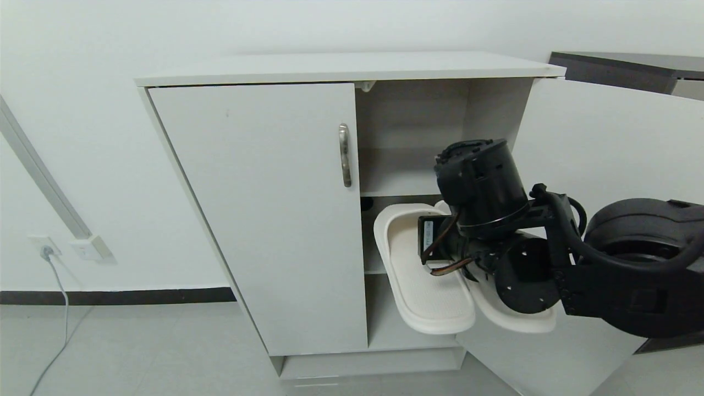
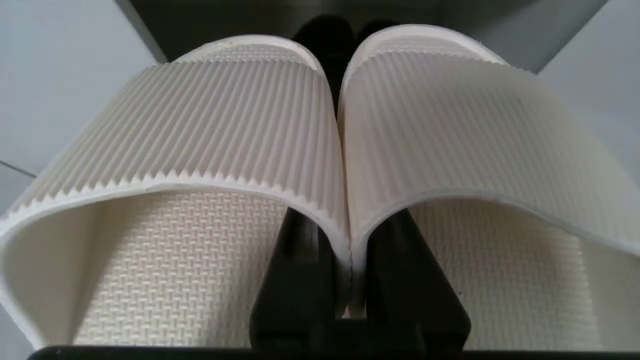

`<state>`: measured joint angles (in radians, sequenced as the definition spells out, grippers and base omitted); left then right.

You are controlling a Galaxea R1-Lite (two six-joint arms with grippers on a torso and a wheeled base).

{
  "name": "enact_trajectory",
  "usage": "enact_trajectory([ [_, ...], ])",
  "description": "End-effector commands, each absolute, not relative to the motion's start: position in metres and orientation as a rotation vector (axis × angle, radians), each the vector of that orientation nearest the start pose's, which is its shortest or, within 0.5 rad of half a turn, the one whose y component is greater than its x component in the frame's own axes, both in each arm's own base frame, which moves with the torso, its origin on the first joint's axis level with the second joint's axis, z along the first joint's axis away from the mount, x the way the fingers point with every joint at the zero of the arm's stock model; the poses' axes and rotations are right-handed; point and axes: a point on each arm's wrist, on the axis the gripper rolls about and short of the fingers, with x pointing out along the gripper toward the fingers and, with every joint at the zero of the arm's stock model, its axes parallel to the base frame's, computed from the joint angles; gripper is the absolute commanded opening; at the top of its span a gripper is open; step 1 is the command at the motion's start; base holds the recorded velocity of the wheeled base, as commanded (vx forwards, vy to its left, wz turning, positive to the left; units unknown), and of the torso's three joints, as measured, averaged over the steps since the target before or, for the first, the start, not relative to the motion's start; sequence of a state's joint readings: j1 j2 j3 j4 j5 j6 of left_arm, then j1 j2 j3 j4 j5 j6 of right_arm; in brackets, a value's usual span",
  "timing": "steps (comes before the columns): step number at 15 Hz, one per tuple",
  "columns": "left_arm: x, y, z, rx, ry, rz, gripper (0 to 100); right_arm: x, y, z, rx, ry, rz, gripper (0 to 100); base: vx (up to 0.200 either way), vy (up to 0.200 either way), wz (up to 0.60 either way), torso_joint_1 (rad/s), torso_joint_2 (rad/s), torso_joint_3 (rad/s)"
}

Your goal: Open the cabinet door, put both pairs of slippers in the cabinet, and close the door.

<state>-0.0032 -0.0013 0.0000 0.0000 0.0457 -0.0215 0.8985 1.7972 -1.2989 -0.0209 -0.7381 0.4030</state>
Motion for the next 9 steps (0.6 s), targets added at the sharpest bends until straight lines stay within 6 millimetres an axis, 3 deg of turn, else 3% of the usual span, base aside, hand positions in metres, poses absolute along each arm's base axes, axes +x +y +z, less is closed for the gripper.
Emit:
enact_trajectory([
  [1, -0.0228, 0.0011, 0.0755, -0.021, 0.000, 0.043, 0, 0.2327, 0.2588, 0.2280, 0.055, 0.338, 0.075, 0, 0.000, 0.000, 0.00, 0.000, 0.00, 0.000],
  [9, -0.0228, 0.0011, 0.0755, -0.021, 0.000, 0.043, 0, 0.2416, 0.2633, 0.2197, 0.015, 0.285, 0.075, 0, 0.000, 0.000, 0.00, 0.000, 0.00, 0.000],
])
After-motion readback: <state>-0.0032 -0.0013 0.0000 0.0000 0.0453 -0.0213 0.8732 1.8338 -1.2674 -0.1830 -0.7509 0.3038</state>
